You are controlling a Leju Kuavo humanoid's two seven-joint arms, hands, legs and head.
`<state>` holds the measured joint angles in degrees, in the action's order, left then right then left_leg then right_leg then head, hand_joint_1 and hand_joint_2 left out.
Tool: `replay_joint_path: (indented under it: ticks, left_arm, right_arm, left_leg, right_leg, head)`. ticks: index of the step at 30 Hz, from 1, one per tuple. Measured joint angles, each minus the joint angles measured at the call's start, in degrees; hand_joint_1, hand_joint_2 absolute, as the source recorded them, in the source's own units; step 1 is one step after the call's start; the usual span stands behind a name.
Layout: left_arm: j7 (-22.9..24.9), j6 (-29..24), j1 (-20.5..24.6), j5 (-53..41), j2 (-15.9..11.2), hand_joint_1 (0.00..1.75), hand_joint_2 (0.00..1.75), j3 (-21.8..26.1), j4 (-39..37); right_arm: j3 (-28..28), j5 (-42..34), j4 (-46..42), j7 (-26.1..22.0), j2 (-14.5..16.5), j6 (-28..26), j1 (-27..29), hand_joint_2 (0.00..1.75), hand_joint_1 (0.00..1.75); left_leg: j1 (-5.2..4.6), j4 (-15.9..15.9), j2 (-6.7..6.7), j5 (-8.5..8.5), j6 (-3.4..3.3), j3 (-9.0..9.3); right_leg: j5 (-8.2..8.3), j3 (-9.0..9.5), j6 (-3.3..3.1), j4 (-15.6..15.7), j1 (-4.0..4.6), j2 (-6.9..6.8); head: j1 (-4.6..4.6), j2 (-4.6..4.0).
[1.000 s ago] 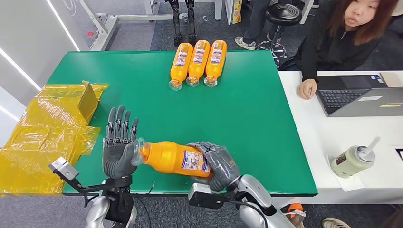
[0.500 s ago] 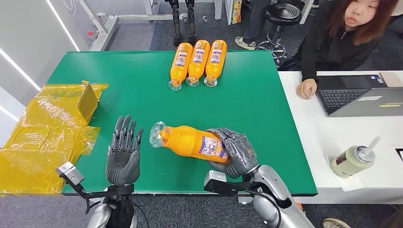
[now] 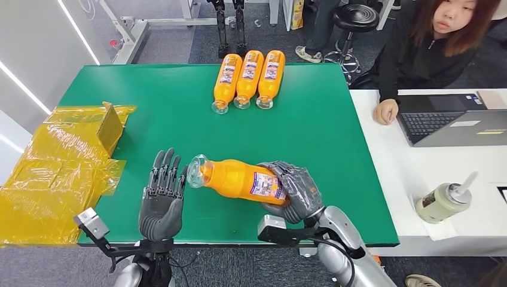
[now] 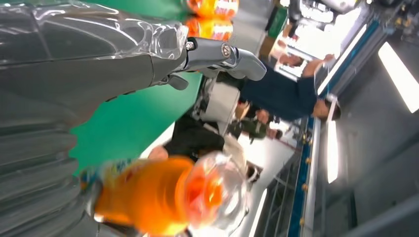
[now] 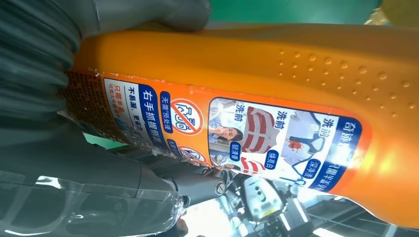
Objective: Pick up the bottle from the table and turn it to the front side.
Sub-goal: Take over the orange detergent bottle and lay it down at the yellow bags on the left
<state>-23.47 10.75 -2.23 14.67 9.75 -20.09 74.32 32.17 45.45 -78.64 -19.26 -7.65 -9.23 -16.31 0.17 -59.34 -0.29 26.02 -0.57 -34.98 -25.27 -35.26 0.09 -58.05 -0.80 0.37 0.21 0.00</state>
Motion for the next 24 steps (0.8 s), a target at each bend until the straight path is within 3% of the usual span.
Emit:
replay_joint_path:
  ticks: [13, 24]
  left_arm:
    - [-0.18, -0.05, 1.87, 0.07, 0.24, 0.00, 1.75, -3.98, 0.37]
    - [-1.36, -1.60, 2.47, 0.38, 0.02, 0.00, 1.75, -4.22, 0.36]
  right_arm:
    - [5.17, -5.30, 6.00, -1.20, 6.66, 2.07, -5.98, 1.75, 1.75]
    - [9.20, -8.33, 9.14, -3.04, 8.36, 1.63, -7.88, 1.75, 1.72]
  left_leg:
    - [0.01, 0.00, -0.01, -0.03, 0.04, 0.02]
    - [0.01, 0.00, -0.01, -0.03, 0.04, 0.01]
  right_leg:
    - [0.01, 0.00, -0.01, -0.03, 0.01, -0.01]
    - [0.00, 0.00, -0.01, -0.02, 0.01, 0.00]
  head:
    - [0.01, 0.00]
    - [0.01, 0.00]
